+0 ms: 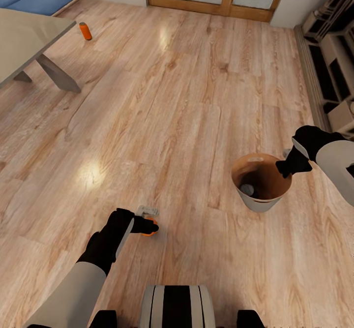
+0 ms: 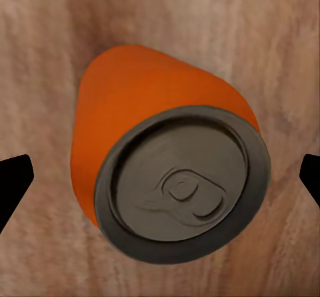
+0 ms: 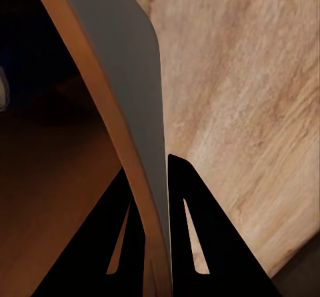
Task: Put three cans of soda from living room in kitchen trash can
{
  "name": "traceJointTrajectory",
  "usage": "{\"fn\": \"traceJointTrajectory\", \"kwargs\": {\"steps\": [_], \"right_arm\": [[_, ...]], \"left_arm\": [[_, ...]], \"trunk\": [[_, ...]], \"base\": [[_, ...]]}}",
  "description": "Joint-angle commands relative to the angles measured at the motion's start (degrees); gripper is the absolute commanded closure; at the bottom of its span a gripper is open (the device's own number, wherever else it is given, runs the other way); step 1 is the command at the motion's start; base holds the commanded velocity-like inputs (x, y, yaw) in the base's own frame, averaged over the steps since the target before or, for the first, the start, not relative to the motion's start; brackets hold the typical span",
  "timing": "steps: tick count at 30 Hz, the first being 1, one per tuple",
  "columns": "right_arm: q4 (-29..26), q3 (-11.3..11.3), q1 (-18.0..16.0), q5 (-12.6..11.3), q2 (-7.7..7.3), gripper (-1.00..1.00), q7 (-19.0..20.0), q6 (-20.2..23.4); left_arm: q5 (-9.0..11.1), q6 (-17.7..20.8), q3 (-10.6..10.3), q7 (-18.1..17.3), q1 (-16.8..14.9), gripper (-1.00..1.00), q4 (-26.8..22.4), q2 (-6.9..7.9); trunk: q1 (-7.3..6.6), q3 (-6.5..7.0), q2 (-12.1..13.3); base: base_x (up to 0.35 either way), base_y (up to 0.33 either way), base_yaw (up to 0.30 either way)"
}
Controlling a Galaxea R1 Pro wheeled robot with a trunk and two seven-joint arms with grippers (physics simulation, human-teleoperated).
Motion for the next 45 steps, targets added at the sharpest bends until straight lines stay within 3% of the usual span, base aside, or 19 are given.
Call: {"fn": "traceJointTrajectory", "kwargs": {"steps": [1, 7, 8, 15, 45], "right_arm": [[-0.60, -1.90, 3.01, 1.02, -0.08, 1.00, 0.04, 0.01], [-0.60, -1.90, 3.01, 1.02, -0.13, 1.00, 0.04, 0.01], [-0.60, -1.90, 3.01, 1.02, -0.18, 1.00, 0.04, 0.01], [-0.60, -1.90, 3.01, 1.02, -0.41, 1.00, 0.04, 0.01], [-0.60, -1.99, 3.44, 1.01, -0.45, 1.00, 0.04, 0.01]], "left_arm": [[0.00, -0.02, -0.03, 0.00, -0.03, -1.00, 0.04, -0.02], [0.01, 0.00, -0.03, 0.00, -0.03, -1.00, 0.02, 0.04], [0.01, -0.05, -0.03, 0.00, -0.03, 1.00, 0.02, 0.05], [0.08, -0.12, -0.03, -0.09, -0.03, 1.00, -0.37, 0.06], [-0.08, 0.28, -0.03, -0.17, -0.03, 1.00, -0.42, 0.06]], "trunk": [[0.05, -0.03, 0.01], [0.05, -0.03, 0.01], [0.05, -0.03, 0.01], [0.05, -0.03, 0.01], [-0.72, 6.61, 0.41]], "base": [[0.000, 0.000, 0.000], [0.000, 0.000, 0.000], [0.000, 0.000, 0.000], [0.000, 0.000, 0.000], [0.000, 0.000, 0.000]]}}
